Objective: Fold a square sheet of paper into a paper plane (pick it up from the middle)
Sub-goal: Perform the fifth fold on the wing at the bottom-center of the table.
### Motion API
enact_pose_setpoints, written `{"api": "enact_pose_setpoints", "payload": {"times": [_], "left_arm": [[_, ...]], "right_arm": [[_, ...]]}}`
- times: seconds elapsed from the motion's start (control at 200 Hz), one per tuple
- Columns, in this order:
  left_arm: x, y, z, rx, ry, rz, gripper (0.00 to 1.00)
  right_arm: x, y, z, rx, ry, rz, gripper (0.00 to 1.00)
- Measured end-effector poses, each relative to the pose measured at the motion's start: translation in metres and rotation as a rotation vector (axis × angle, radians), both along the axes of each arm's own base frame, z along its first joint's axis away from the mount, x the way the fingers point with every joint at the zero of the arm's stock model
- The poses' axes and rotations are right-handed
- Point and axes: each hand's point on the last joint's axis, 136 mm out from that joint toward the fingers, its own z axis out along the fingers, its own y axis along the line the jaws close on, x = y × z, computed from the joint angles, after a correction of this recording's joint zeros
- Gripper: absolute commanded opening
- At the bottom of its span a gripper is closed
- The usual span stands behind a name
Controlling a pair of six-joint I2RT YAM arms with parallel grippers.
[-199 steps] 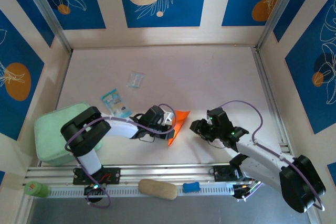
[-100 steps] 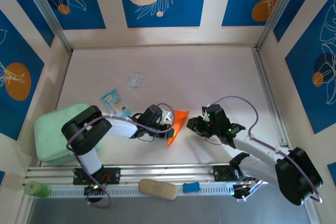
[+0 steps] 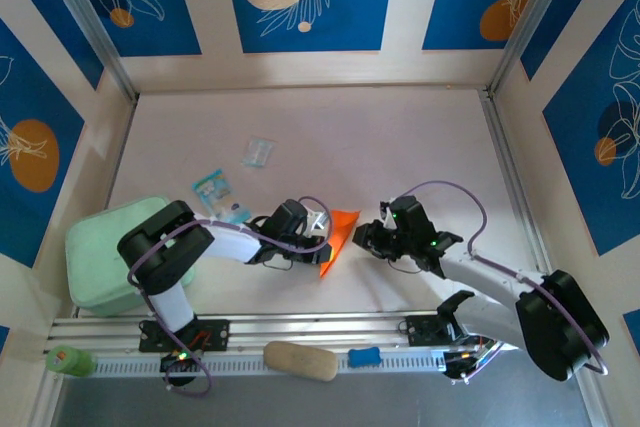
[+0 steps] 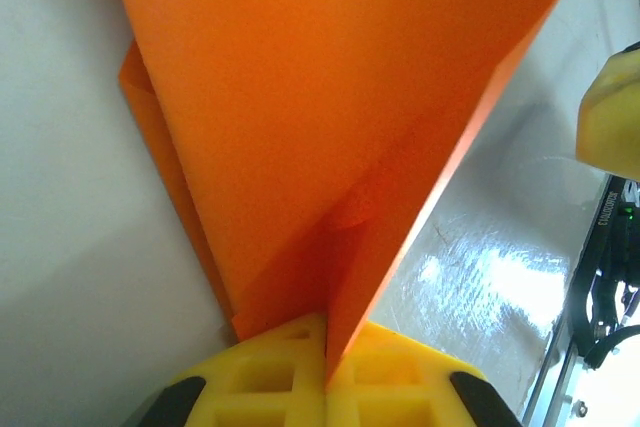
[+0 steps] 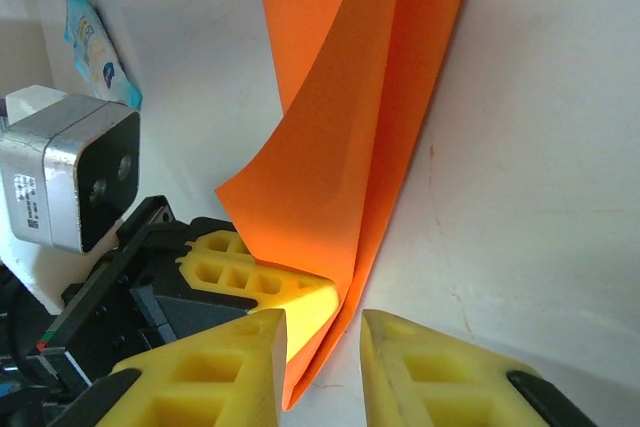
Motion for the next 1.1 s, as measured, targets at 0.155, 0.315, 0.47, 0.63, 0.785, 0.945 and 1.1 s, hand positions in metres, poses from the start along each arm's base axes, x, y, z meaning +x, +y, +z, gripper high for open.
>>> {"api": "enact_pose_setpoints", "payload": {"times": [0.155,0.315,0.47,0.63,0.785,0.945,1.1], "left_arm": [[0.000,0.000,0.000,-0.005,0.001,0.001,0.03],[0.000,0.000,0.000,-0.005,0.003,0.003,0.03],[0.000,0.000,0.000,-0.005,0.003,0.003,0.03],[0.000,0.000,0.000,-0.006,0.003,0.003,0.02],[0.000,0.000,0.000,-0.006,0.003,0.003,0.02],[0.000,0.000,0.000,-0.006,0.003,0.003,0.02],[0.000,0.000,0.000,-0.006,0.003,0.003,0.02]], "right_arm": [[0.001,0.005,0.000,0.007,0.006,0.019,0.24],[0.002,0.007,-0.002,0.008,0.017,0.029,0.23],[0.002,0.008,-0.002,0.009,0.017,0.031,0.23],[0.002,0.008,-0.001,0.011,0.015,0.031,0.23],[0.001,0.008,-0.001,0.009,0.018,0.032,0.23],[0.004,0.010,0.003,0.015,0.012,0.034,0.23],[0.007,0.012,0.008,0.021,-0.002,0.036,0.22]]}}
